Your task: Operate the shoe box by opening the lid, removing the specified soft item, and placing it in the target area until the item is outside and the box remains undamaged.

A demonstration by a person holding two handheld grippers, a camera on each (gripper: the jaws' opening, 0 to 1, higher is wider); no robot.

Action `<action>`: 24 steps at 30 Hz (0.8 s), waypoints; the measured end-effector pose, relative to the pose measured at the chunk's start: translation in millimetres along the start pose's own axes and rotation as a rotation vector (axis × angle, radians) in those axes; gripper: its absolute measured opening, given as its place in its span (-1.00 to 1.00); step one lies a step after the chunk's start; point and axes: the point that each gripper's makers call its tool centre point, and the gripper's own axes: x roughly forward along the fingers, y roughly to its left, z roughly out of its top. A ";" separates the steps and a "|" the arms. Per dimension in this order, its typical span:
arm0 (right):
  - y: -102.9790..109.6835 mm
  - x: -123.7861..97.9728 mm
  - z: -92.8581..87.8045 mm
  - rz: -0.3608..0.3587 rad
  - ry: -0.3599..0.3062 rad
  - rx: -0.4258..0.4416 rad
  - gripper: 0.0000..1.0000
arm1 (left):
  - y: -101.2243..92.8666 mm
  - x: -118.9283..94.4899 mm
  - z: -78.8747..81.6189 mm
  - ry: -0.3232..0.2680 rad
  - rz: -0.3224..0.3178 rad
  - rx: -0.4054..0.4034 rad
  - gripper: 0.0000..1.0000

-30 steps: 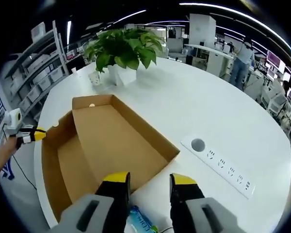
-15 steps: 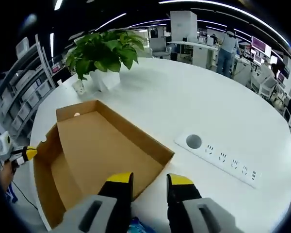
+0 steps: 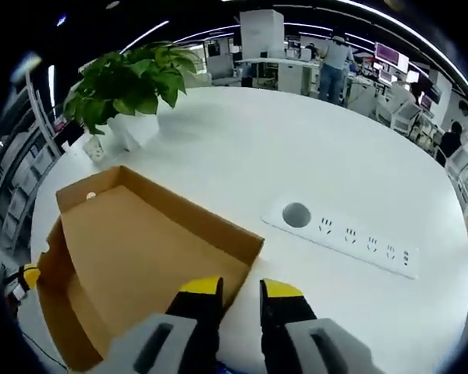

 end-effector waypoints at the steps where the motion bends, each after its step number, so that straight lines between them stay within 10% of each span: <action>1: -0.4 0.8 -2.2 -0.006 0.017 0.024 -0.72 | 0.1 0.0 0.0 0.000 -0.001 -0.001 -0.97; 24: 8.4 -32.2 30.0 -0.080 -0.158 -0.025 -1.00 | -1.1 -0.8 -1.5 -0.005 -0.012 -0.006 -0.98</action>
